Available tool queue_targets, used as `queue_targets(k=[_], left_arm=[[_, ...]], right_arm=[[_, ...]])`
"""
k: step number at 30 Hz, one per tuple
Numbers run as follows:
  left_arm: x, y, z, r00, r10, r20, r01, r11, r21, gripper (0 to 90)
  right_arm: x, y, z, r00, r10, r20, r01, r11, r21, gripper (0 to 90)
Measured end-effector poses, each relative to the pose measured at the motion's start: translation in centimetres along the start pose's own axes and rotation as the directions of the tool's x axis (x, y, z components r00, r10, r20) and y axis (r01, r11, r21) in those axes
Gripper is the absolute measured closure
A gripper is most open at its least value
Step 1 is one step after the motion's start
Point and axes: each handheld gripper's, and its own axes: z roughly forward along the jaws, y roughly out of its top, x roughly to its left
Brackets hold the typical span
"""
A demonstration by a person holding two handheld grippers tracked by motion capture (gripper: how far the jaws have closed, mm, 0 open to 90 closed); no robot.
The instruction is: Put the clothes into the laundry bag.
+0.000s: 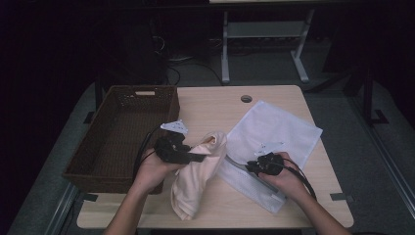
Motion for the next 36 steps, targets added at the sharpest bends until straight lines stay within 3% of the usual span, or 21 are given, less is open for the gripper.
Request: queue_targets(k=[3, 11, 17, 30, 36], left_arm=[[0.1, 0.0, 0.0, 1.0, -0.001, -0.002, 0.001, 1.0, 0.002, 72.4], [0.2, -0.2, 0.0, 0.9999, -0.013, -0.005, 0.013, 0.9999, 0.004, 72.4], [0.6, -0.4, -0.2, 0.9997, -0.023, -0.01, 0.023, 0.9997, 0.0, 72.5], [0.8, -0.5, 0.1, 0.9995, -0.03, -0.003, 0.03, 0.9995, 0.006, 72.5], [0.9, -0.6, 0.1, 0.9994, -0.035, -0.001, 0.035, 0.9994, 0.006, 72.5]], right_arm=[[-0.2, -0.1, -0.1, 0.9999, 0.017, -0.001, -0.017, 1.0, 0.002, 88.6], [-0.6, 0.6, -1.1, 0.9975, 0.063, -0.033, -0.064, 0.998, -0.024, 88.9], [-1.5, 1.9, -1.9, 0.9977, 0.054, -0.04, -0.056, 0.998, -0.029, 88.9], [-2.6, 3.9, -3.9, 0.9963, 0.064, -0.057, -0.07, 0.99, -0.12, 88.9], [-3.1, 5.3, -5.4, 0.9961, 0.062, -0.063, -0.072, 0.981, -0.178, 89.0]])
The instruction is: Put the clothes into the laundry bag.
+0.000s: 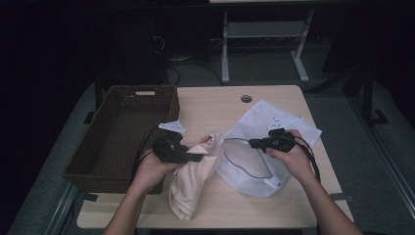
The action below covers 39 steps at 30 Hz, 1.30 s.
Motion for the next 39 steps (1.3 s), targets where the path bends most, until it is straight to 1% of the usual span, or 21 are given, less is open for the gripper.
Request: queue_targets(k=[1, 4, 9, 14, 16, 18, 20, 24, 25, 26, 28, 30, 33, 35, 39], left_arm=[[0.0, 0.0, 0.0, 1.0, 0.0, 0.0, 0.0, 1.0, 0.0, 72.5], [0.0, 0.0, 0.0, 1.0, -0.001, 0.001, 0.001, 1.0, -0.001, 72.5], [0.0, 0.0, 0.0, 1.0, -0.001, 0.002, 0.001, 1.0, 0.002, 72.5], [0.0, -0.1, 0.0, 1.0, 0.001, 0.003, -0.001, 1.0, 0.008, 72.5], [-0.1, 0.0, -0.1, 0.9999, 0.003, 0.014, -0.003, 1.0, 0.004, 72.5], [-0.5, 0.3, -0.3, 0.9993, 0.013, 0.035, -0.012, 0.9999, -0.006, 72.5], [-1.2, 0.8, -0.5, 0.9983, 0.031, 0.05, -0.03, 0.9994, -0.018, 72.5], [-2.4, 2.0, -0.6, 0.9947, 0.074, 0.071, -0.072, 0.9969, -0.033, 72.5], [-2.4, 2.0, -0.6, 0.9947, 0.074, 0.071, -0.072, 0.9969, -0.033, 72.5], [-2.7, 2.5, -0.3, 0.9932, 0.085, 0.08, -0.083, 0.996, -0.033, 72.5], [-2.8, 3.0, 0.3, 0.9915, 0.092, 0.092, -0.089, 0.9955, -0.031, 72.5], [-2.8, 3.4, 1.0, 0.9895, 0.101, 0.103, -0.098, 0.9947, -0.03, 72.5], [-2.6, 3.9, 2.4, 0.9877, 0.101, 0.12, -0.099, 0.9948, -0.024, 72.5], [-2.4, 4.1, 3.5, 0.987, 0.102, 0.124, -0.101, 0.9948, -0.011, 72.5], [-1.9, 4.2, 5.2, 0.9884, 0.092, 0.121, -0.094, 0.9955, 0.008, 72.5]], right_arm=[[0.0, 0.3, -0.2, 1.0, 0.0, -0.001, 0.0, 1.0, -0.014, 89.0], [-0.1, 1.1, -0.7, 1.0, -0.006, 0.003, 0.006, 1.0, -0.03, 89.0], [-0.2, 2.1, -1.1, 1.0, -0.006, -0.006, 0.005, 0.998, -0.064, 89.0], [-0.1, 2.3, -1.1, 1.0, 0.002, -0.006, -0.002, 0.997, -0.074, 89.1], [-0.1, 2.3, -1.0, 1.0, 0.003, -0.007, -0.004, 0.997, -0.074, 89.1], [-0.2, 2.3, -0.9, 1.0, 0.006, -0.008, -0.006, 0.997, -0.071, 89.1], [-0.3, 2.2, -0.9, 0.9999, 0.005, -0.009, -0.006, 0.998, -0.069, 89.1], [-0.3, 2.2, -0.7, 0.9999, 0.005, -0.015, -0.006, 0.998, -0.064, 89.1], [-0.3, 2.2, -0.7, 0.9999, 0.004, -0.016, -0.005, 0.998, -0.062, 89.1], [-0.3, 2.2, -0.6, 0.9999, 0.004, -0.016, -0.005, 0.998, -0.061, 89.1], [-0.3, 2.2, -0.6, 0.9999, 0.004, -0.016, -0.005, 0.998, -0.061, 89.1], [-0.3, 2.2, -0.6, 0.9999, 0.004, -0.014, -0.005, 0.998, -0.061, 89.1], [-0.3, 2.2, -0.5, 0.9999, 0.007, -0.014, -0.008, 0.998, -0.061, 89.1], [-0.4, 2.1, -0.5, 0.9999, 0.006, -0.015, -0.007, 0.998, -0.061, 89.1], [-0.5, 2.0, -0.6, 0.9999, 0.013, -0.012, -0.013, 0.998, -0.063, 89.1]])
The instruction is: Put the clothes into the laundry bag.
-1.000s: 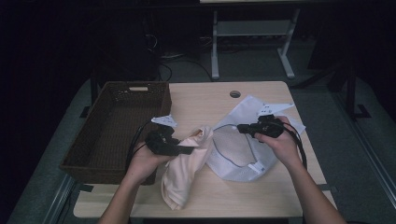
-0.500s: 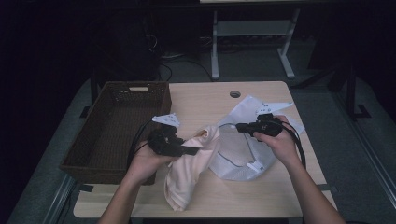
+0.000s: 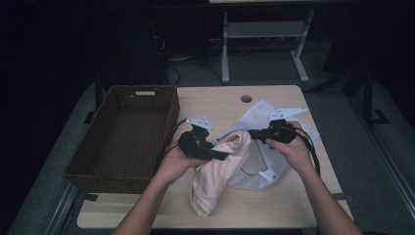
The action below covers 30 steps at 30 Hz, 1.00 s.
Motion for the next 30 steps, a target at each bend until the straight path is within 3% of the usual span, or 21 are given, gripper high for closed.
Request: queue_targets(k=[7, 15, 23, 26, 30], left_arm=[[1.5, -0.5, 2.5, 0.9989, -0.047, 0.0, 0.047, 0.9987, 0.02, 72.5], [2.6, -0.9, 5.6, 0.9956, -0.092, -0.021, 0.093, 0.9929, 0.075, 72.4], [3.0, -0.8, 8.4, 0.9937, -0.09, -0.067, 0.098, 0.9875, 0.124, 72.0], [3.3, -1.0, 9.3, 0.9914, -0.107, -0.075, 0.116, 0.9845, 0.132, 71.8], [3.0, -1.3, 10.4, 0.9924, -0.085, -0.088, 0.098, 0.9843, 0.147, 70.0]], right_arm=[[-0.3, -0.1, -0.2, 0.9999, 0.01, 0.004, -0.01, 1.0, -0.007, 89.1], [-0.3, -0.1, -0.4, 0.9999, 0.015, -0.004, -0.015, 1.0, -0.015, 89.2], [-0.2, -0.2, -0.4, 0.9999, 0.01, -0.003, -0.01, 1.0, -0.013, 89.1], [-0.2, -0.2, -0.5, 0.9999, 0.012, -0.006, -0.012, 1.0, -0.013, 89.1], [0.0, -0.2, -0.6, 1.0, 0.007, -0.006, -0.007, 1.0, -0.014, 89.1]])
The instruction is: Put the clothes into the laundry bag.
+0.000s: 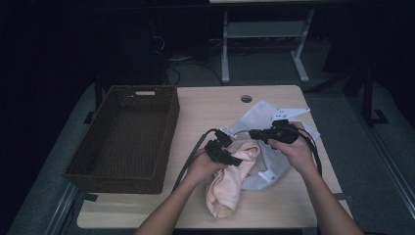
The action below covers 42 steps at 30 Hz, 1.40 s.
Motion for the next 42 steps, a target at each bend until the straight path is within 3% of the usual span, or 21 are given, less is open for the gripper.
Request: queue_targets(k=[3, 7, 11, 14, 17, 20, 21, 22, 23, 24, 26, 28, 30, 31, 33, 37, 42], left_arm=[[-0.3, 0.1, -0.1, 0.9999, 0.012, -0.011, -0.012, 0.9999, 0.001, 64.7], [-0.8, 0.2, -1.1, 0.9992, 0.037, 0.016, -0.037, 0.9993, -0.01, 43.8], [-2.3, 0.3, -3.7, 0.995, 0.1, -0.003, -0.1, 0.9934, -0.056, 32.2], [-3.1, 0.4, -5.2, 0.9921, 0.124, -0.016, -0.125, 0.9865, -0.106, 31.1], [-3.9, 0.9, -6.2, 0.988, 0.15, -0.036, -0.154, 0.975, -0.16, 34.1], [-4.6, 1.6, -5.9, 0.9818, 0.183, -0.05, -0.189, 0.966, -0.176, 35.2], [-4.6, 1.6, -5.9, 0.9818, 0.183, -0.05, -0.189, 0.966, -0.176, 36.3], [-4.9, 2.1, -5.1, 0.9787, 0.198, -0.054, -0.205, 0.9621, -0.181, 38.5], [-4.9, 2.1, -5.1, 0.9787, 0.198, -0.054, -0.205, 0.9621, -0.181, 40.6], [-5.0, 2.4, -3.9, 0.9756, 0.21, -0.064, -0.218, 0.9614, -0.168, 43.4], [-5.0, 2.7, -2.6, 0.9713, 0.22, -0.09, -0.231, 0.9632, -0.137, 49.6], [-4.7, 2.9, -1.5, 0.967, 0.226, -0.118, -0.24, 0.9634, -0.12, 66.0], [-4.2, 3.1, -0.8, 0.9713, 0.204, -0.122, -0.219, 0.9682, -0.121, 79.2], [-3.8, 3.2, -0.6, 0.9729, 0.188, -0.134, -0.206, 0.97, -0.129, 81.6], [-3.1, 3.4, -0.2, 0.9753, 0.151, -0.161, -0.175, 0.9726, -0.153, 82.9], [-1.7, 3.7, 0.6, 0.9718, 0.079, -0.222, -0.124, 0.9731, -0.195, 83.0], [-2.2, 3.6, 3.4, 0.9711, 0.109, -0.212, -0.139, 0.9812, -0.134, 79.3]], right_arm=[[0.0, -0.1, 0.0, 1.0, -0.001, 0.0, 0.001, 1.0, 0.002, 89.2], [0.0, -0.1, 0.0, 1.0, -0.003, 0.0, 0.003, 1.0, 0.003, 89.1], [-0.1, -0.2, -0.2, 1.0, 0.001, 0.002, -0.001, 1.0, 0.005, 89.1], [-0.2, -0.2, -0.2, 1.0, 0.002, 0.006, -0.002, 1.0, 0.004, 89.1], [-0.1, -0.2, -0.2, 1.0, 0.003, 0.007, -0.003, 1.0, 0.005, 89.1], [-0.1, -0.2, -0.2, 1.0, 0.003, 0.006, -0.003, 1.0, 0.005, 89.1], [-0.1, -0.2, -0.2, 1.0, 0.002, 0.007, -0.002, 1.0, 0.004, 89.1], [-0.1, -0.2, -0.3, 1.0, 0.002, 0.007, -0.002, 1.0, 0.004, 89.1], [-0.1, -0.2, -0.3, 1.0, 0.002, 0.007, -0.002, 1.0, 0.004, 89.1], [-0.1, -0.2, -0.3, 1.0, 0.003, 0.006, -0.003, 1.0, 0.003, 89.1], [-0.2, -0.2, -0.3, 1.0, 0.003, 0.006, -0.003, 1.0, 0.003, 89.1], [-0.2, -0.2, -0.4, 1.0, 0.005, 0.006, -0.005, 1.0, 0.003, 89.1], [-0.2, -0.2, -0.5, 1.0, 0.006, 0.008, -0.006, 1.0, -0.001, 89.1], [-0.2, -0.2, -0.6, 1.0, 0.007, 0.007, -0.007, 1.0, -0.003, 89.1], [-0.3, -0.2, -0.7, 0.9999, 0.008, 0.008, -0.008, 1.0, -0.007, 89.1], [-0.2, -0.2, -1.0, 0.9999, 0.012, 0.008, -0.012, 1.0, -0.008, 89.1], [-0.3, -0.3, -1.0, 0.9999, 0.014, 0.009, -0.014, 1.0, -0.008, 89.1]])
